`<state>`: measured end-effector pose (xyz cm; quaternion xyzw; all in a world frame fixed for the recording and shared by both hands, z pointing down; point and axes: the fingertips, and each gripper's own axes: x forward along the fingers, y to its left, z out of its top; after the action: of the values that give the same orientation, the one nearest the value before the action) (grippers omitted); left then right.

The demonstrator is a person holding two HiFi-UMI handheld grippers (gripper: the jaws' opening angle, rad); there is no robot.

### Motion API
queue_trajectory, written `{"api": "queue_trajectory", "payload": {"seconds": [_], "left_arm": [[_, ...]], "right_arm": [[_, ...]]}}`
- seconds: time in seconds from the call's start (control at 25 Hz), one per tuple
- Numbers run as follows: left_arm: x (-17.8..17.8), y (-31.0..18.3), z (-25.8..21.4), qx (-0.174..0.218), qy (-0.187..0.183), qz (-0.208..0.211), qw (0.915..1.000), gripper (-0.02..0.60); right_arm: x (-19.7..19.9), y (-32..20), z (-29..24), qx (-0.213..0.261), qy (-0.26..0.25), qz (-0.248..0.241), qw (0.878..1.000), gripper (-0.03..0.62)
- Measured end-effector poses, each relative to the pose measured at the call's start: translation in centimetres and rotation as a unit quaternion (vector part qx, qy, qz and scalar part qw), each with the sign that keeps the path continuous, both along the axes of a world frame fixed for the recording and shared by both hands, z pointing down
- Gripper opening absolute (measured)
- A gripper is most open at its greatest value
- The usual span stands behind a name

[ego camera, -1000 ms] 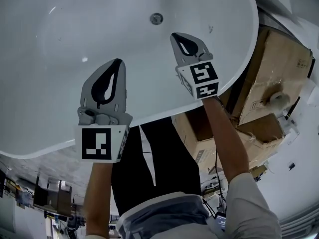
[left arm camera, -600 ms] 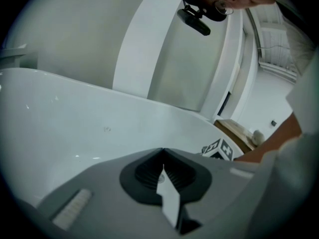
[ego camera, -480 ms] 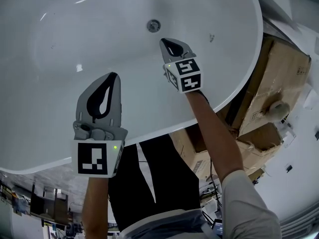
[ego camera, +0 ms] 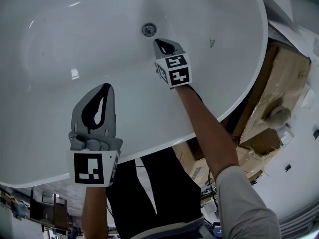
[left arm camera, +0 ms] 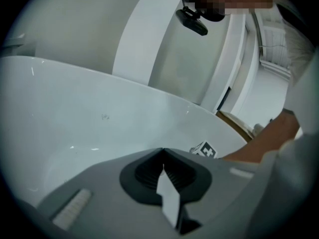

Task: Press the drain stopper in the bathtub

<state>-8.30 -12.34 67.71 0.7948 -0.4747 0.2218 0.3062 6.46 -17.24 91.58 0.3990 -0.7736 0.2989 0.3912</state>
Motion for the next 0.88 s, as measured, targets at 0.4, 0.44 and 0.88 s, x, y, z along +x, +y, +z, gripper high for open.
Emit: {"api": "queue_trajectory", "payload": {"seconds": [0.4,0.44,0.88], "left_arm": [[0.1,0.1,3.1,-0.021,-0.009,0.003,0.9997,0.000],[0.3,0.1,3.3,-0.022,-0.007,0.003,0.9997,0.000],[0.0,1.1,5.2,-0.025,-0.023,0.009,0.9994,0.000]], "right_arm": [[-0.3,-0.8,5.8,-0.013,0.023,-0.025,0.999,-0.006],[-0.2,-0.8,6.2,-0.013,0.024,-0.027,0.999,-0.006],[0.0,-2.2,11.9,-0.020,0.036,-0.003,0.999,-0.007]]}}
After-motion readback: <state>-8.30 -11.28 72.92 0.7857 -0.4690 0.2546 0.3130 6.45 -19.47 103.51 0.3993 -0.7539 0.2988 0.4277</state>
